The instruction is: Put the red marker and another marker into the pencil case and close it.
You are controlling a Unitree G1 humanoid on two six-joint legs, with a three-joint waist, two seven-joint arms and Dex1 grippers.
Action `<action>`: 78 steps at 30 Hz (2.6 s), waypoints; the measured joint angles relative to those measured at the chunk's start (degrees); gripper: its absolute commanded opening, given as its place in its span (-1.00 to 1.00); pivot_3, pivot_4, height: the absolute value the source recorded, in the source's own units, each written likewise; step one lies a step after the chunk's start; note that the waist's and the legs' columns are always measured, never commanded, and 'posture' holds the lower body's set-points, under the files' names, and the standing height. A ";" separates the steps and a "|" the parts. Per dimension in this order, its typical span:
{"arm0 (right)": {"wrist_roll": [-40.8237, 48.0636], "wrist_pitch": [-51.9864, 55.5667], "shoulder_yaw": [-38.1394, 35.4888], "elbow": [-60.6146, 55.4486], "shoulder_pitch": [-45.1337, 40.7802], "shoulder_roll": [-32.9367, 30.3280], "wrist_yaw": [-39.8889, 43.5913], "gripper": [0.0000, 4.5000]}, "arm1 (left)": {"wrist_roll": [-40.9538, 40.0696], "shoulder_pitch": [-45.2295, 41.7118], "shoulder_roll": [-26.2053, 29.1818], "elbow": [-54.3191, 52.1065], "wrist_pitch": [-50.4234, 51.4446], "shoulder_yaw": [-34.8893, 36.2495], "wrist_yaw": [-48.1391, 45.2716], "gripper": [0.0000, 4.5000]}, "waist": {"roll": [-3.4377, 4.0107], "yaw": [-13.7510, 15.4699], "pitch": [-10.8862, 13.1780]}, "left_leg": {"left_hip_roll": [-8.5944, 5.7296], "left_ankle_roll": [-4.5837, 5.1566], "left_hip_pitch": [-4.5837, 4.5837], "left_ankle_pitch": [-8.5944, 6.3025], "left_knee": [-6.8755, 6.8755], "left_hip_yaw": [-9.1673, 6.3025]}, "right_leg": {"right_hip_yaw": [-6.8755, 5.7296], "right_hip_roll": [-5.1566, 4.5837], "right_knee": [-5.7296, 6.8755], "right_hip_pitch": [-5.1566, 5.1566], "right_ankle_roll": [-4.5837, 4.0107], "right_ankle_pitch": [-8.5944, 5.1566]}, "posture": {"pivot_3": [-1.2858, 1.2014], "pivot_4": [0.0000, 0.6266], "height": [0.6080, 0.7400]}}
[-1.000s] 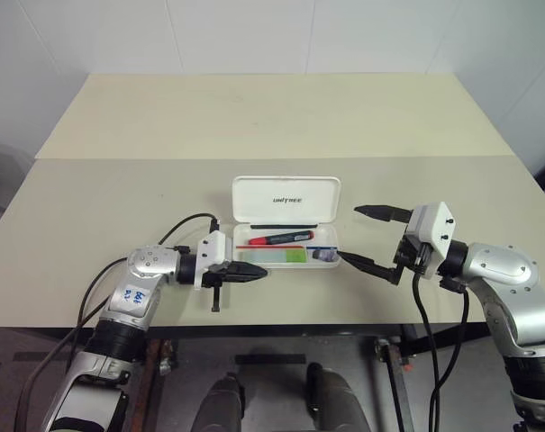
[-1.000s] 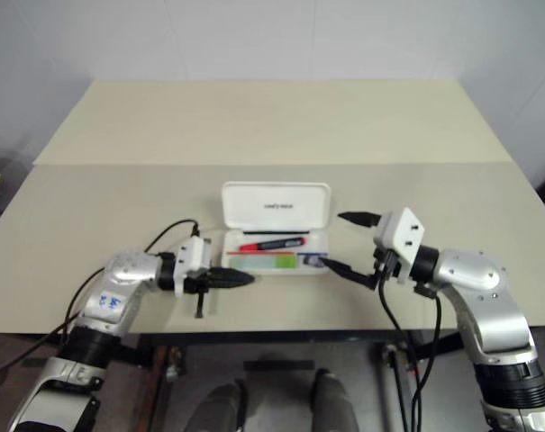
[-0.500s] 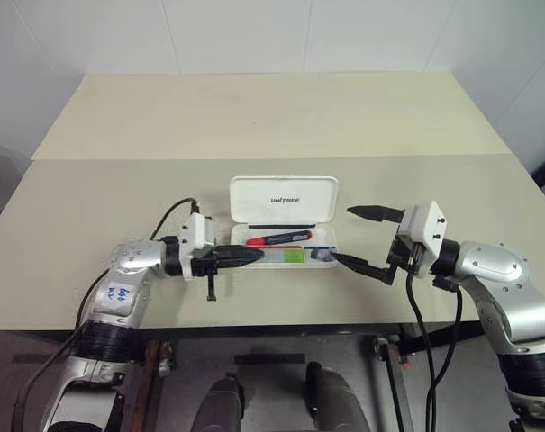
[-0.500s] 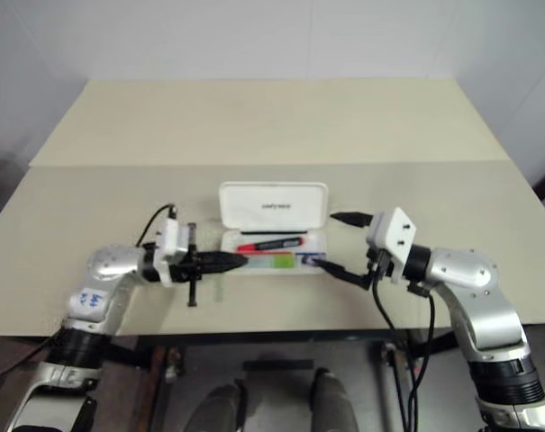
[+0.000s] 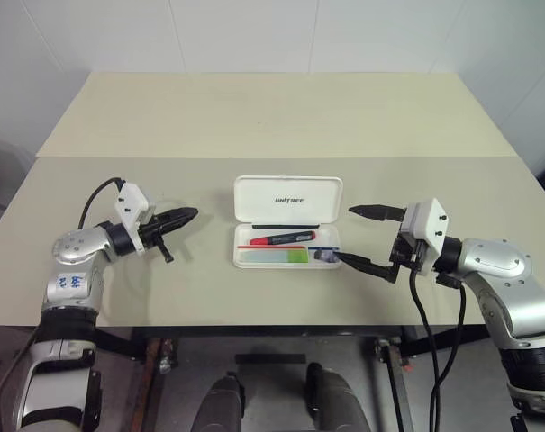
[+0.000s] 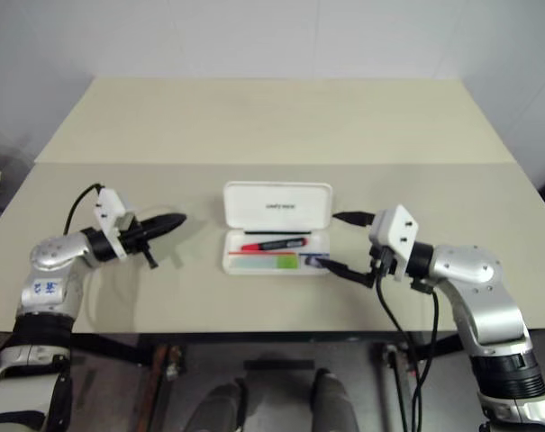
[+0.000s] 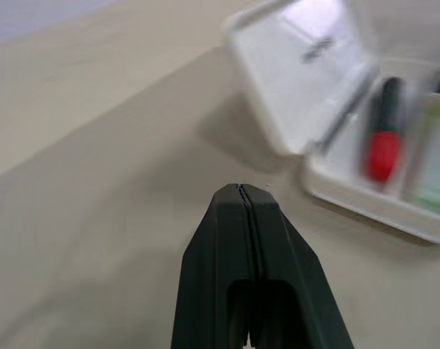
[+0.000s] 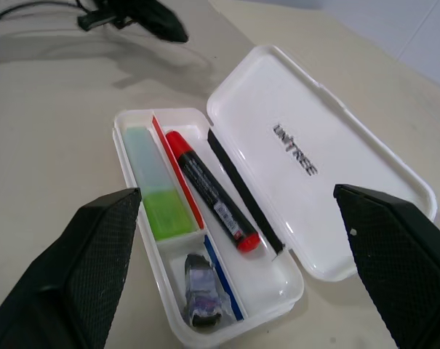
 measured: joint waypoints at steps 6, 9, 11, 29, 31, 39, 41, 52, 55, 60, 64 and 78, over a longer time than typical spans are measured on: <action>-0.11 -1.21 -0.17 0.57 0.08 -0.09 0.67 1.00 | 5.60 -9.99 -5.33 12.80 -4.88 -3.26 5.83 -0.99 | -0.02 -0.13 0.01 | -0.02 0.00 -0.02 0.00 -0.01 0.00 | 0.00 0.00 -0.03 0.00 0.09 0.05 | 0.03 -0.52 1.00; -0.19 -2.14 -0.37 1.36 0.25 -0.16 0.99 1.00 | 7.84 -13.15 -7.56 17.13 -7.43 -5.00 6.72 -0.99 | -0.02 -0.34 0.01 | -0.01 -0.01 -0.02 0.00 -0.03 0.01 | 0.00 0.00 -0.07 0.00 0.12 0.06 | 0.03 -0.52 1.00; -0.25 -2.47 -0.55 1.85 0.42 -0.16 1.10 1.00 | 8.87 -14.54 -8.58 19.04 -8.89 -5.96 6.97 -0.99 | -0.03 -0.35 0.01 | -0.02 -0.01 -0.02 0.00 -0.03 0.01 | 0.00 0.00 -0.09 0.00 0.13 0.07 | 0.03 -0.52 1.00; 0.16 -0.49 -0.85 -2.34 2.25 -0.13 -0.86 1.00 | 3.32 -12.03 -9.60 10.49 -13.13 -6.05 -7.00 -0.99 | -0.03 -0.21 0.01 | -0.02 -0.02 -0.12 -0.03 -0.02 0.01 | 0.00 0.00 -0.22 -0.01 0.21 0.12 | 0.03 -0.52 1.00; 0.21 0.33 -0.84 -2.51 1.92 -0.12 -1.13 1.00 | 2.93 -10.64 -9.28 7.43 -13.08 -7.05 -10.31 -0.99 | -0.03 -0.21 0.01 | -0.02 -0.02 -0.12 -0.03 -0.01 0.01 | 0.01 0.00 -0.22 0.00 0.20 0.13 | 0.03 -0.52 1.00; 0.93 1.61 -0.89 -2.64 1.79 0.04 -1.80 1.00 | 3.01 -6.66 -7.39 1.22 -8.13 -12.62 -19.17 -0.99 | -0.03 -0.22 0.01 | -0.02 -0.02 -0.12 -0.04 -0.01 0.01 | 0.01 0.00 -0.20 -0.01 0.17 0.11 | 0.03 -0.52 1.00; 1.28 1.72 -1.13 -2.68 1.78 0.03 -1.89 1.00 | 3.76 -6.63 -7.22 0.65 -7.57 -13.79 -19.29 -0.99 | -0.03 -0.22 0.01 | -0.02 -0.01 -0.11 -0.04 0.00 0.01 | 0.02 0.00 -0.20 0.00 0.17 0.11 | 0.03 -0.52 1.00; 1.67 3.87 -1.92 -4.60 1.68 0.03 -3.10 1.00 | 10.67 -6.61 -9.23 -4.49 -6.89 -20.45 -14.09 -0.99 | -0.01 -0.13 0.00 | -0.02 -0.01 -0.06 -0.04 0.04 0.01 | 0.03 0.00 -0.17 0.04 0.17 0.11 | 0.03 -0.52 1.00; 1.68 4.00 -1.94 -5.04 2.00 0.26 -4.05 1.00 | 12.45 -6.57 -9.54 -6.56 -5.67 -22.00 -12.16 -0.99 | -0.01 -0.05 0.00 | -0.02 -0.01 0.00 -0.03 0.05 0.01 | 0.03 0.00 -0.20 0.11 0.16 0.10 | 0.03 -0.52 1.00; 1.73 3.84 -1.98 -6.75 3.61 1.10 -5.08 1.00 | 13.36 -5.99 -9.25 -8.84 -5.10 -22.85 -11.50 -0.99 | 0.00 -0.18 -0.01 | -0.01 -0.01 0.17 -0.03 0.03 0.01 | 0.03 0.00 -0.28 0.32 0.11 0.07 | 0.03 -0.52 1.00; 1.72 3.38 -1.98 -6.75 4.82 1.63 -5.34 1.00 | 9.46 -3.99 -9.76 -10.59 -0.99 -21.20 -11.86 -0.99 | -0.01 -0.29 0.00 | -0.01 0.00 0.15 -0.03 0.05 0.00 | 0.03 0.00 -0.29 0.32 0.11 0.07 | 0.03 -0.52 1.00; 1.49 -3.42 -1.77 0.31 2.64 1.54 1.09 1.00 | -4.96 3.96 -3.52 -17.64 5.89 -6.96 -14.67 0.00 | 0.00 -0.39 0.01 | 0.01 0.00 0.13 -0.04 0.00 -0.03 | 0.00 0.00 -0.32 0.31 0.10 0.07 | 0.03 -0.52 1.00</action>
